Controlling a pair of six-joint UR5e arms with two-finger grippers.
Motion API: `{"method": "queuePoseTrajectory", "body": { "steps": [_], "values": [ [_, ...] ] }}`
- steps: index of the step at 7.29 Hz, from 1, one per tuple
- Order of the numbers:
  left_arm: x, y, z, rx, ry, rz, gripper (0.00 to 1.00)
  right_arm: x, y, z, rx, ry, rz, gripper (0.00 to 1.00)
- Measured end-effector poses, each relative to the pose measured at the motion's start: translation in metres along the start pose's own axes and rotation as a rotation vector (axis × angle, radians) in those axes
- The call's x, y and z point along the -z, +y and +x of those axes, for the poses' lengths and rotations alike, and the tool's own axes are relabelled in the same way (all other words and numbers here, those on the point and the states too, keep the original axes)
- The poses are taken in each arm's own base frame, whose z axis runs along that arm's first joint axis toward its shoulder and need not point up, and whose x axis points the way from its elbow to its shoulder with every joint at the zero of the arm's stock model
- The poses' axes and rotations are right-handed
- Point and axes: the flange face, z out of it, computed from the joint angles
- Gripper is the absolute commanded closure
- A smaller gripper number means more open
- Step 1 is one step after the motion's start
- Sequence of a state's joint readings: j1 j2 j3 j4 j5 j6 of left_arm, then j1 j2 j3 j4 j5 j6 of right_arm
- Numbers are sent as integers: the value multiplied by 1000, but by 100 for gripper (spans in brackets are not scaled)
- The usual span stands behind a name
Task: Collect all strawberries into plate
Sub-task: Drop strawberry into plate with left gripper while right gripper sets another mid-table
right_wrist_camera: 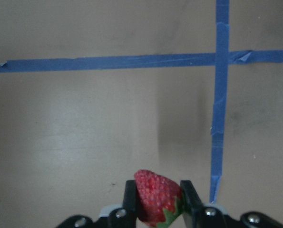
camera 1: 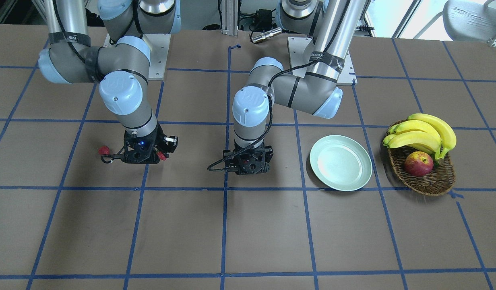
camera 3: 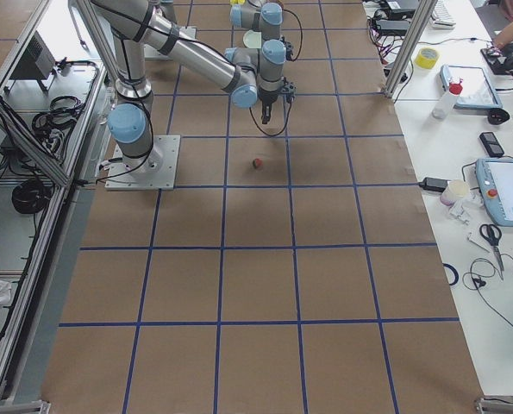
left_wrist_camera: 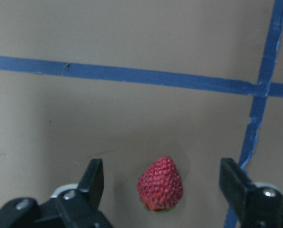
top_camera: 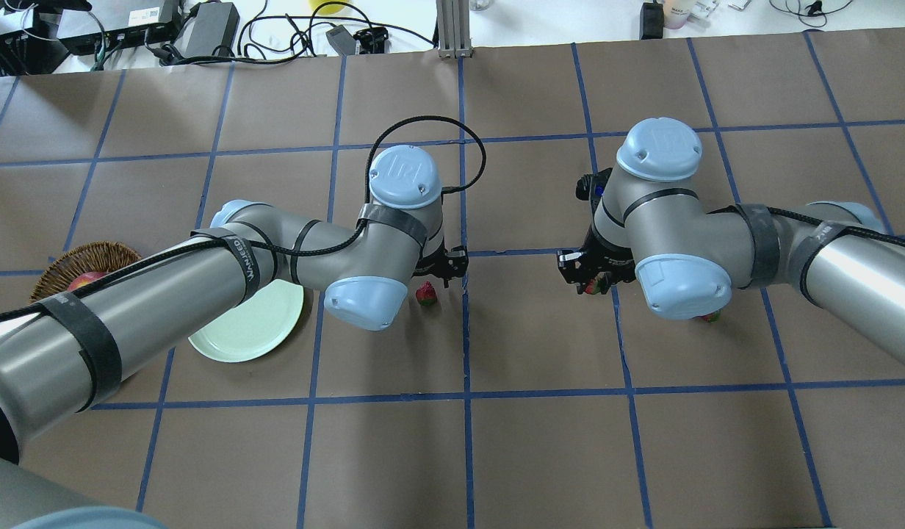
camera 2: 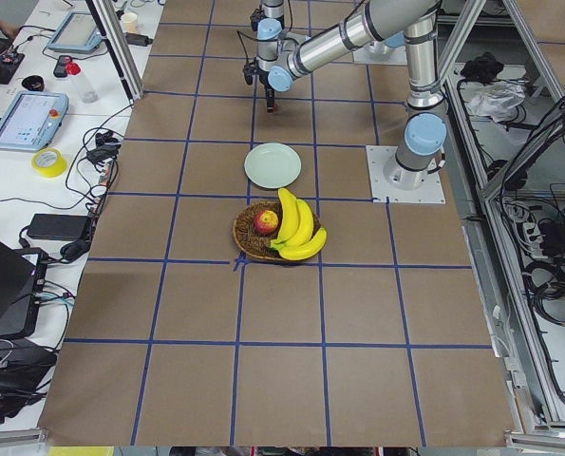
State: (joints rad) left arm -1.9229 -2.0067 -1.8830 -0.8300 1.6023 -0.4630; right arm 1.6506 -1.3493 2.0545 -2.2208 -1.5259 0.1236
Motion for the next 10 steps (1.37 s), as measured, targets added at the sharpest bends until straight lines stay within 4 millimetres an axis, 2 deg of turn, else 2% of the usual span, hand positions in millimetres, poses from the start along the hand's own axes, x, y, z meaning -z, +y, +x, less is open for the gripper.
{"method": "queuePoseTrajectory", "body": {
  "steps": [1,3,5,6,7,8,9,10],
  "values": [
    [-6,6,-2,-2,-2,-16,100,-1,5,-10,-30,0,-1,96],
    [-10,15,-6,-14,-5,-29,100,-2,12,-25,-52,1,0,95],
    [10,5,-24,-70,8,-2,100,0,15,-34,-77,-11,2,95],
    [27,-5,-44,-67,9,19,100,-1,19,-47,-100,-36,-1,95],
    [42,-18,-73,-63,-1,26,100,-1,27,-66,-133,-59,-6,95],
    [55,-33,-114,-82,-15,17,100,-1,34,-93,-168,-85,-8,95],
    [58,-42,-157,-110,-23,-5,100,-5,38,-123,-202,-112,-9,94],
    [50,-46,-199,-148,-21,-36,100,-13,41,-158,-234,-128,-9,92]
  ]
}}
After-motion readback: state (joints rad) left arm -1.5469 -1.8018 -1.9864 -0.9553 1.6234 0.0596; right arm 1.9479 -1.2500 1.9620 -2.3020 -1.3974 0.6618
